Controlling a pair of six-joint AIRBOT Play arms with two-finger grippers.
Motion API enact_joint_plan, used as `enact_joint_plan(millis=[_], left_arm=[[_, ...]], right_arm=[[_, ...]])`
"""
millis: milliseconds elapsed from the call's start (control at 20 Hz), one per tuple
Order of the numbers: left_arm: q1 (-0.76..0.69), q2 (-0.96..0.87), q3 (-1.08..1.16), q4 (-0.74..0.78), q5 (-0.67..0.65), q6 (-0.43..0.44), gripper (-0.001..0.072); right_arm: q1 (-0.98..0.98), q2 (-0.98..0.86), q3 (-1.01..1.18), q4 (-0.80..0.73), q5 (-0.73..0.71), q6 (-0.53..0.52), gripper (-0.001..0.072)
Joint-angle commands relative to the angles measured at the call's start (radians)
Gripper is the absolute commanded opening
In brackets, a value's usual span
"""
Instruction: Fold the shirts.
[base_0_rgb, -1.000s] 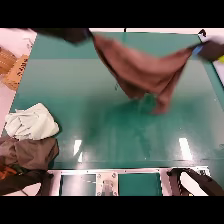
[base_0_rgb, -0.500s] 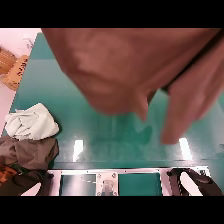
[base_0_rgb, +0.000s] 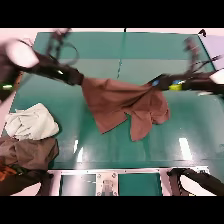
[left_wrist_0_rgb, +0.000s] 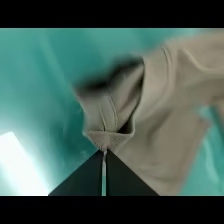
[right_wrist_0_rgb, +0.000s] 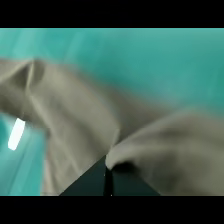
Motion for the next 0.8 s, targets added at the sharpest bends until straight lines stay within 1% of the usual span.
enact_joint_plan(millis=[0, 50, 100, 150, 200, 250, 300, 350, 400, 450, 500, 550, 650, 750], left_arm=[[0.001, -0.2, -0.048, 0.0, 0.104, 0.029, 0.0016], [0.01, -0.238, -0.021, 0.002, 0.104, 0.033, 0.0016], [0.029, -0.269, 0.014, 0.001, 0.098, 0.033, 0.0016], [0.055, -0.289, 0.047, -0.002, 0.092, 0.032, 0.0016], [0.082, -0.294, 0.07, -0.004, 0.084, 0.03, 0.0017], [0.113, -0.295, 0.093, -0.005, 0.063, 0.025, 0.002], [0.146, -0.295, 0.122, -0.01, 0.02, 0.026, 0.0198], [0.175, -0.295, 0.15, -0.016, -0.036, 0.023, 0.0583], [0.206, -0.295, 0.176, -0.036, -0.111, 0.024, 0.0673], [0.232, -0.295, 0.191, -0.056, -0.177, 0.026, 0.0676], [0.252, -0.295, 0.194, -0.07, -0.223, 0.026, 0.0676], [0.269, -0.296, 0.192, -0.078, -0.262, 0.026, 0.0676], [0.276, -0.296, 0.182, -0.081, -0.296, 0.026, 0.0676], [0.276, -0.296, 0.162, -0.133, -0.297, 0.027, 0.0676]], right_arm=[[0.061, -0.195, -0.052, 0.013, -0.126, -0.002, 0.0016], [0.036, -0.213, -0.032, 0.013, -0.122, 0.027, 0.0017], [-0.002, -0.208, -0.015, 0.013, -0.108, 0.056, 0.0036], [-0.055, -0.188, 0.0, 0.012, -0.074, 0.09, 0.0148], [-0.108, -0.157, 0.003, 0.01, -0.03, 0.119, 0.0201], [-0.163, -0.118, 0.002, -0.018, 0.028, 0.147, 0.0219], [-0.206, -0.079, -0.003, -0.068, 0.085, 0.183, 0.0274], [-0.242, -0.029, -0.027, -0.13, 0.142, 0.222, 0.0275], [-0.267, 0.025, -0.068, -0.182, 0.185, 0.269, 0.0307], [-0.281, 0.089, -0.13, -0.227, 0.216, 0.321, 0.0424], [-0.284, 0.15, -0.201, -0.254, 0.227, 0.364, 0.0469], [-0.279, 0.211, -0.287, -0.254, 0.23, 0.402, 0.0471], [-0.24, 0.302, -0.461, -0.217, 0.217, 0.447, 0.0471], [-0.154, 0.323, -0.617, -0.137, 0.147, 0.455, 0.0471]])
